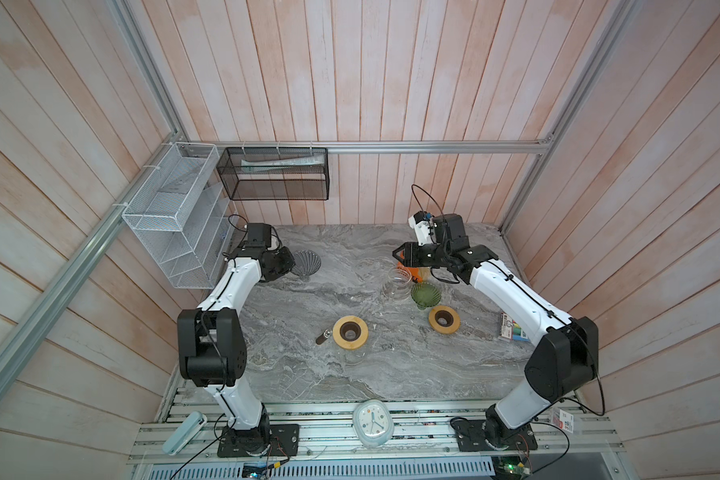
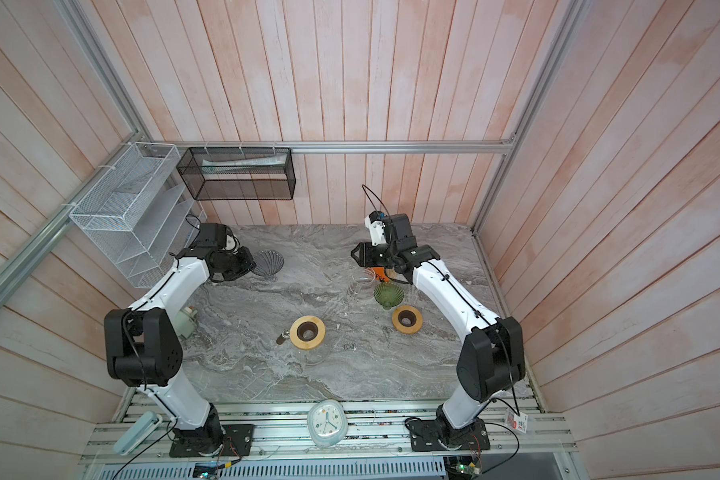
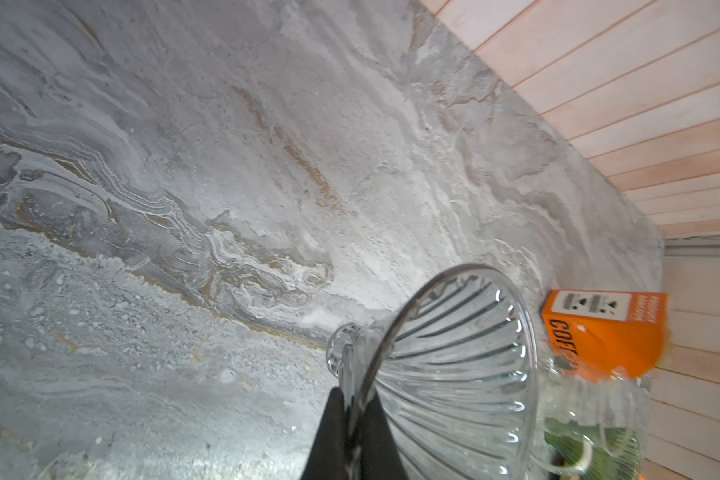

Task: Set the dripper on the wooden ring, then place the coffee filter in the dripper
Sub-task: 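Grasp the clear ribbed glass dripper's rim with the left gripper while right hovers, then carry the glass dripper with the left gripper onto the stand while right approaches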

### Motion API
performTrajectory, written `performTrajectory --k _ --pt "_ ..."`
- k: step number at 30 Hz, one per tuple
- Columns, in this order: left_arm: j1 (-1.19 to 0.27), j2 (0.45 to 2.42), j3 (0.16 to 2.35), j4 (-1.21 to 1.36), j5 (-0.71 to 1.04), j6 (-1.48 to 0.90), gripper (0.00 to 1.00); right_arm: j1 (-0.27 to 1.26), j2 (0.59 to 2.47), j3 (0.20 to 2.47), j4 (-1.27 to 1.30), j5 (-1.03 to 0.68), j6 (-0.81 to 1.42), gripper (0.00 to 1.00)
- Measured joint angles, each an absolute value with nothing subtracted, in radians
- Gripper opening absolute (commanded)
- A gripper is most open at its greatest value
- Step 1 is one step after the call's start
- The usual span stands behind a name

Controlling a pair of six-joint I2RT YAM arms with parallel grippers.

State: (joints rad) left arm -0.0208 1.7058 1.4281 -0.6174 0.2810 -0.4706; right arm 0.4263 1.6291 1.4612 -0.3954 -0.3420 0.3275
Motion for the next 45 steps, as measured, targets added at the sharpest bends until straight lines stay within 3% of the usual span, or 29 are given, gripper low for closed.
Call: performTrajectory --k 12,24,31,45 --pt "-0.181 1.38 1.358 -0.714 0.363 -0.467 0.0 0.44 1.517 1.455 -0.439 -0.337 0.294 0.44" --pt "-0.337 1.173 1.235 -0.794 0.425 -0.468 0.0 0.598 1.371 1.417 -0.51 -0.273 0.284 0.45" --pt "-0.446 1.137 1.151 -0.794 0.441 -0.477 0.0 0.664 1.337 1.33 -0.505 -0.238 0.296 0.46" --pt "-0.455 1.124 1.043 -0.763 0.441 -0.49 0.0 0.758 1.383 1.289 -0.485 -0.229 0.329 0.46"
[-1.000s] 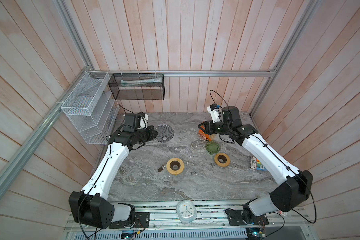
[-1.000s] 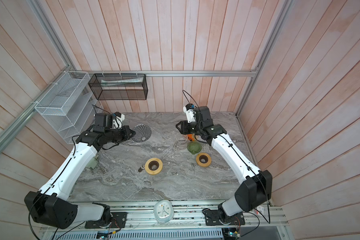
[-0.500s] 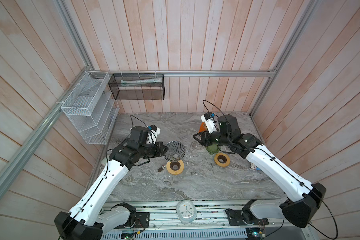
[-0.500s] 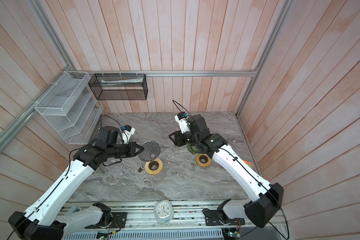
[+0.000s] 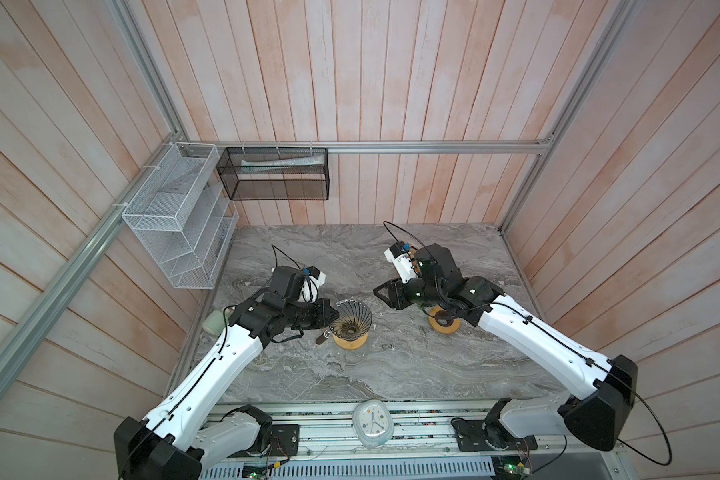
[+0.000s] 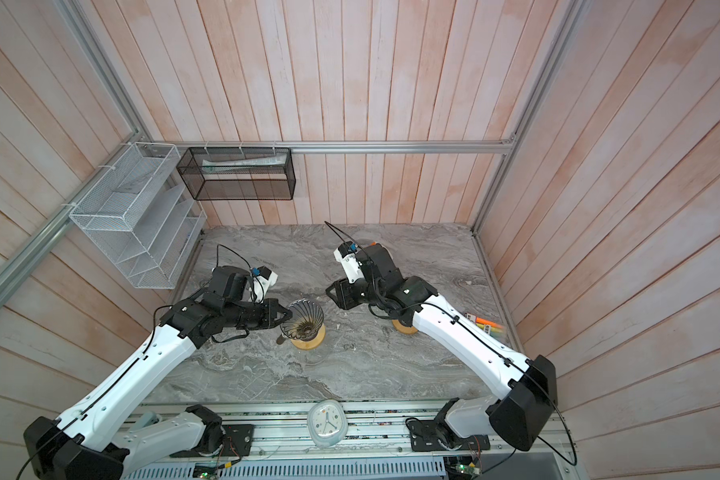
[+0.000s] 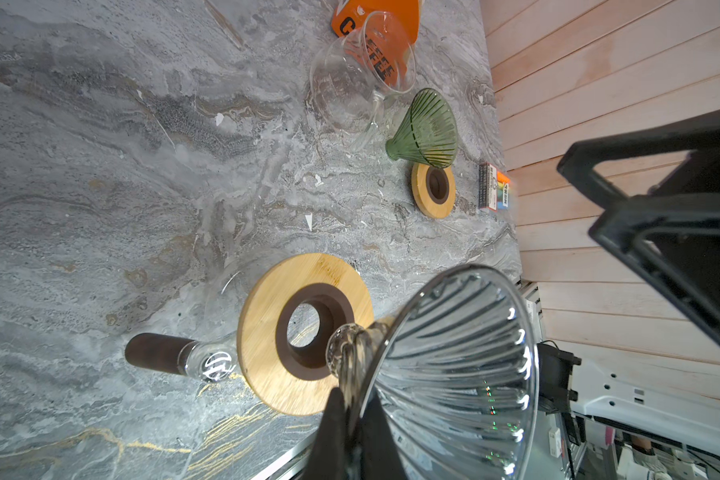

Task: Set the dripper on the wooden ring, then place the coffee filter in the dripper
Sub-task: 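Carry the glass dripper with the left gripper onto the stand while right approaches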

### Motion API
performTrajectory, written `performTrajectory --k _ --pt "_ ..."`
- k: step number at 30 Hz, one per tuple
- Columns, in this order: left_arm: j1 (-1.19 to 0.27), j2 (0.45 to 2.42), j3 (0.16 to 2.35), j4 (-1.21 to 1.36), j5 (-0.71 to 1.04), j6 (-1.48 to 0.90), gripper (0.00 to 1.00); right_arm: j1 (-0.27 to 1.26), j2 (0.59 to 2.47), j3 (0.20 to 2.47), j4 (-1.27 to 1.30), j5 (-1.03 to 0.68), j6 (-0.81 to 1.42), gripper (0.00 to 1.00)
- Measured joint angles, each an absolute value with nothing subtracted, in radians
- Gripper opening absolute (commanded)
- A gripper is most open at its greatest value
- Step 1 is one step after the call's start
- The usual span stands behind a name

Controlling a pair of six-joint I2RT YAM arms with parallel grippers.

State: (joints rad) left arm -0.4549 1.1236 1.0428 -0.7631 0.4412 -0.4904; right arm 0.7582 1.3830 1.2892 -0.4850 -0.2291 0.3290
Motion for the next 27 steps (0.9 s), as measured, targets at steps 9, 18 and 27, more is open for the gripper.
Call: performTrajectory --k 9,18,27 --pt "-0.455 1.126 1.028 -0.736 0.434 -0.49 0.0 0.776 1.42 1.288 -0.465 -0.234 0.337 0.46" --pt "-0.455 1.145 1.007 -0.717 0.413 -0.49 0.0 0.783 1.431 1.288 -0.463 -0.237 0.339 0.46" --pt "-0.455 1.145 0.985 -0.699 0.403 -0.49 0.0 0.783 1.431 1.287 -0.45 -0.241 0.34 0.46"
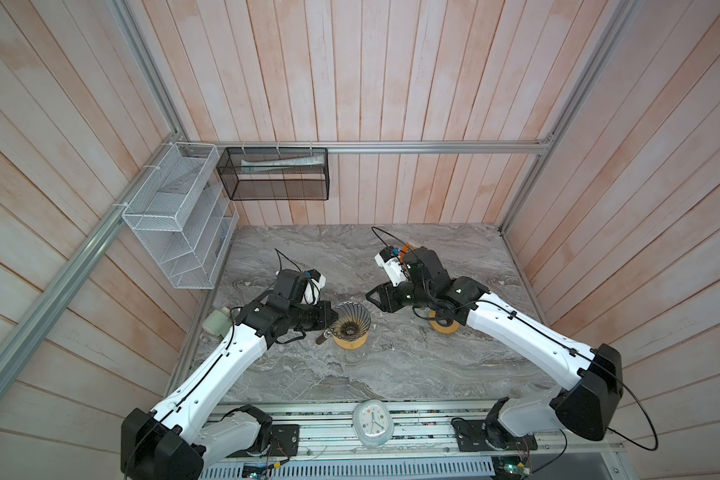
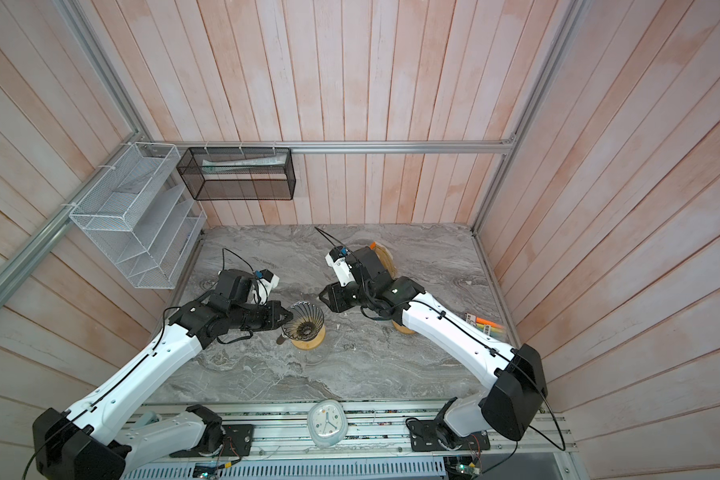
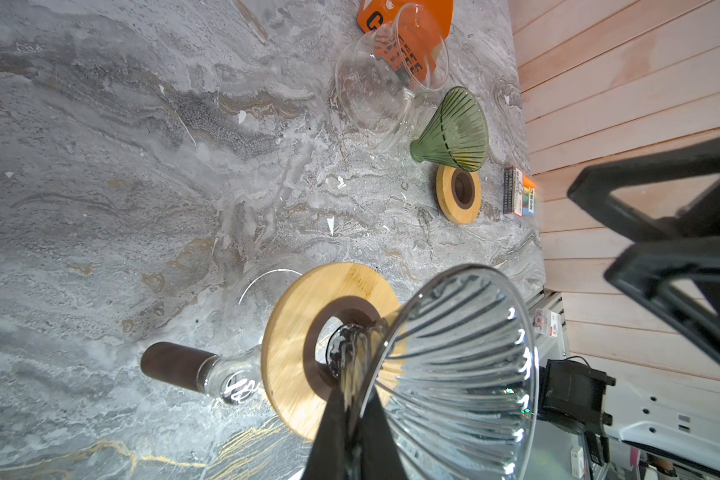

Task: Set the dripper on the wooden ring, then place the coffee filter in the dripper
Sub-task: 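Carry the glass dripper with the left gripper onto the stand while right approaches, then close the right gripper on the glass dripper's rim while left keeps holding it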

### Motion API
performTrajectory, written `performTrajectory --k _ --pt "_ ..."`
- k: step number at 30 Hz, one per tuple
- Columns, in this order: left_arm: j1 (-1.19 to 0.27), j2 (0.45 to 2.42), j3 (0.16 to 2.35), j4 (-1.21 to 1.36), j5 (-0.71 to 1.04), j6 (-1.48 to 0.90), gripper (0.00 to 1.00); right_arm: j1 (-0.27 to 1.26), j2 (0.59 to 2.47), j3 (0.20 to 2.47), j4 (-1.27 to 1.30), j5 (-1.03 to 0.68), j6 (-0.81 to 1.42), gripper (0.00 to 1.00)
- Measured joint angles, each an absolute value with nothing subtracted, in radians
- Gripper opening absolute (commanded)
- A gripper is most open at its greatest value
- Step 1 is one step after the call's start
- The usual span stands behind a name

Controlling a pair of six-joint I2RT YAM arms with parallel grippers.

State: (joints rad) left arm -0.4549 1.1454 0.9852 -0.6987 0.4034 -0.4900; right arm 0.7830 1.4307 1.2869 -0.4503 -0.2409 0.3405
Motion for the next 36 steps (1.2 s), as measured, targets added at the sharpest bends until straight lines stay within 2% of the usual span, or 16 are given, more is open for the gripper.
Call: performTrajectory --k 24,28,31,34,36 --pt "-0.455 1.159 0.922 -0.616 0.393 -0.501 0.0 0.824 1.441 1.255 -0.522 -0.264 0.318 0.46" --pt "-0.455 1.157 0.92 -0.611 0.392 -0.505 0.1 0.826 1.441 1.255 -0.528 -0.264 0.317 0.46" --pt "-0.455 1.157 0.92 -0.611 0.391 -0.503 0.26 0.831 1.441 1.255 -0.529 -0.264 0.317 0.46" --pt "-0.455 1.154 0.92 -0.61 0.387 -0.516 0.32 0.835 1.441 1.255 -0.528 -0.264 0.317 0.46" --pt "-0.455 1.148 0.92 -0.61 0.385 -0.517 0.32 0.836 1.441 1.255 -0.528 -0.264 0.317 0.46"
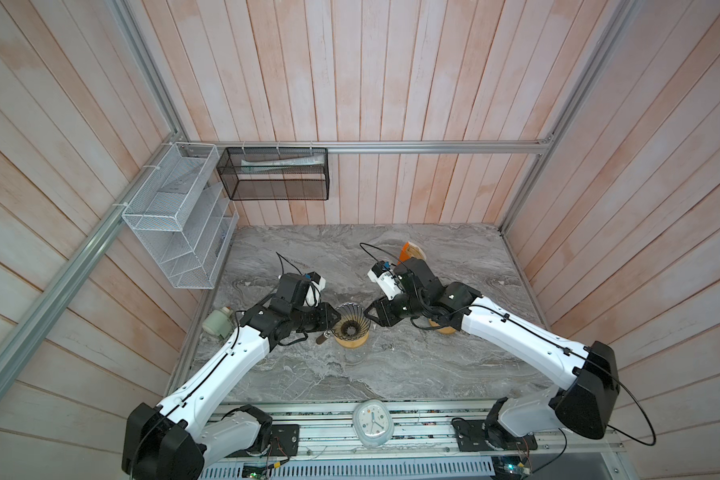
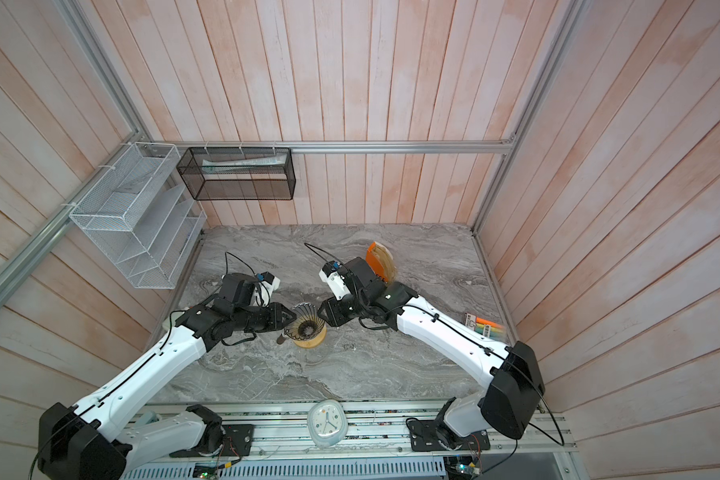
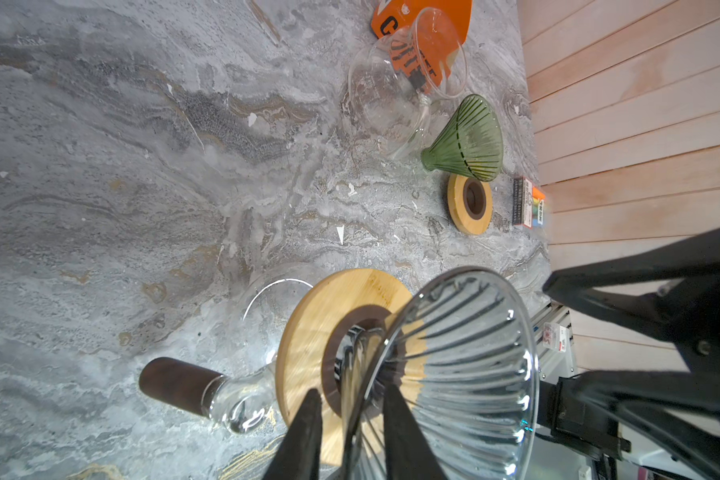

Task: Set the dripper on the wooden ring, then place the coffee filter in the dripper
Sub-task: 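Close the right gripper on the glass dripper's rim while left keeps holding it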

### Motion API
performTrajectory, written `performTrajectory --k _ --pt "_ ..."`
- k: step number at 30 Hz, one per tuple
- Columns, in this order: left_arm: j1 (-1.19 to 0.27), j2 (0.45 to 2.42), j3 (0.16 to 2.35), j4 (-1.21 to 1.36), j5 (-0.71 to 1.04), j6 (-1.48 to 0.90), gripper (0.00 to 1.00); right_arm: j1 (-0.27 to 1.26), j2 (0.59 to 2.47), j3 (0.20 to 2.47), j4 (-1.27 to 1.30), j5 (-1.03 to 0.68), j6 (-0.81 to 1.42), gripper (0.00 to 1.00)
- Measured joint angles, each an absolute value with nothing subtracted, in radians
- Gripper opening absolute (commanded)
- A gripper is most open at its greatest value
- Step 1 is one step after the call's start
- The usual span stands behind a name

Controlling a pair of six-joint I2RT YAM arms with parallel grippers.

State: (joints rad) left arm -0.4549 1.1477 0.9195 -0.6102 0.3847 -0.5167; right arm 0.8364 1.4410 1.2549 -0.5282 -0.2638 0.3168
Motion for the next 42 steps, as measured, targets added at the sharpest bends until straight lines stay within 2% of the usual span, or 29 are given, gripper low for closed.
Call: performTrajectory --k 7,13,21,27,29,42 --pt "-0.455 1.119 0.92 -0.621 0.377 -0.517 0.32 0.838 1.444 1.255 -0.532 -0.263 0.316 0.44" --pt "-0.455 1.102 0.92 -0.648 0.362 -0.516 0.3 0.844 1.454 1.255 -0.532 -0.263 0.313 0.37" --pt "-0.455 1.09 0.92 -0.662 0.358 -0.508 0.17 0.844 1.466 1.242 -0.532 -0.261 0.313 0.29" --pt "-0.455 1.09 0.92 -0.661 0.36 -0.508 0.12 0.845 1.475 1.242 -0.528 -0.259 0.312 0.21" --pt "-0.455 1.09 0.92 -0.661 0.361 -0.509 0.09 0.845 1.476 1.242 -0.525 -0.259 0.31 0.21" --pt "-0.459 1.089 0.92 -0.636 0.377 -0.508 0.08 0.846 1.519 1.252 -0.528 -0.251 0.305 0.27"
